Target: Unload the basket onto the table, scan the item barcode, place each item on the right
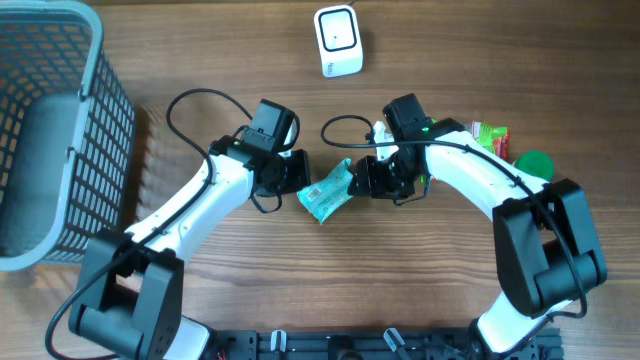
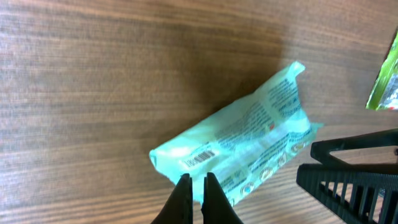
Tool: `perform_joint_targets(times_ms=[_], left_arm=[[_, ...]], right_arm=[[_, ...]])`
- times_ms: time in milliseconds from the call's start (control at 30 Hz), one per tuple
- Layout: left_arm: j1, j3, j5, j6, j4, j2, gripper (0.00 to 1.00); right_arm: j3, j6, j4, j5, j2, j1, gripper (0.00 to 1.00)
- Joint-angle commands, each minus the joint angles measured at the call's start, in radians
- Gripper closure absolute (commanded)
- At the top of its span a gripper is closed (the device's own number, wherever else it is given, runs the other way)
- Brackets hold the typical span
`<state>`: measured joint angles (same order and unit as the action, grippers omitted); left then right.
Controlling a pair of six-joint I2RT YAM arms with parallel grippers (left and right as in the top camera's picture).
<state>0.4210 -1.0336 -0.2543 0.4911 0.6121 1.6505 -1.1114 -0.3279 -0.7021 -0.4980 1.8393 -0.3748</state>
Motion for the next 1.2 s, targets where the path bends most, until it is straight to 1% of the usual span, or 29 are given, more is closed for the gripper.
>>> perform_joint_targets(times_ms=[0,100,133,200,267,367,400,467,533,567,600,633,733,800,933,1033,1167], left_arm=[[0.027,0.002,0.031,-0.005,-0.059,0.077,0.96],[0.049,0.002,0.031,-0.005,-0.108,0.143,0.96],[0.053,0.002,0.031,-0.005,-0.111,0.155,0.96],[0.067,0.002,0.031,-0.005,-0.108,0.188,0.96],[0.078,0.002,0.031,-0.005,-0.107,0.196,0.96],[0.094,0.002,0.031,-0.005,-0.114,0.196,0.96],[0.094,0.002,0.031,-0.005,-0.115,0.196,0.96],[0.094,0.002,0.031,-0.005,-0.114,0.196,0.96],[0.094,0.002,0.031,-0.005,-0.111,0.196,0.96],[0.094,0.002,0.031,-0.006,-0.111,0.196,0.96],[0.093,0.002,0.031,-0.005,-0.111,0.196,0.96],[0.092,0.002,0.031,-0.005,-0.113,0.196,0.96],[0.092,0.002,0.032,-0.005,-0.117,0.196,0.96],[0.092,0.002,0.032,-0.005,-0.126,0.196,0.96],[0.092,0.002,0.039,-0.006,-0.124,0.196,0.96],[0.091,-0.002,0.055,-0.013,-0.122,0.193,0.96],[0.074,-0.053,0.135,-0.013,-0.027,0.116,0.96]], right_arm=[[0.019,-0.061,0.058,-0.027,-0.030,0.002,0.41],[0.060,-0.103,0.176,-0.028,-0.030,-0.016,0.41],[0.066,-0.122,0.191,-0.027,-0.030,-0.023,0.41],[0.108,-0.206,0.245,-0.023,-0.030,-0.042,0.41],[0.148,-0.237,0.299,-0.016,-0.030,-0.050,0.42],[0.222,-0.271,0.409,-0.026,-0.030,-0.060,0.50],[0.235,-0.275,0.430,-0.028,-0.030,-0.061,0.57],[0.237,-0.274,0.441,-0.028,-0.030,-0.061,0.65],[0.237,-0.272,0.471,-0.028,-0.031,-0.061,0.66],[0.237,-0.263,0.483,-0.028,-0.031,-0.061,0.63],[0.237,-0.254,0.488,-0.028,-0.031,-0.061,0.58],[0.237,-0.251,0.489,-0.027,-0.031,-0.061,0.50],[0.237,-0.246,0.521,-0.017,-0.031,-0.060,0.41],[0.237,-0.235,0.575,-0.003,-0.031,-0.057,0.40],[0.237,-0.224,0.616,0.029,-0.031,-0.057,0.40],[0.235,-0.224,0.591,0.012,-0.033,-0.057,0.39],[0.235,-0.209,0.525,0.017,-0.079,-0.057,0.36]])
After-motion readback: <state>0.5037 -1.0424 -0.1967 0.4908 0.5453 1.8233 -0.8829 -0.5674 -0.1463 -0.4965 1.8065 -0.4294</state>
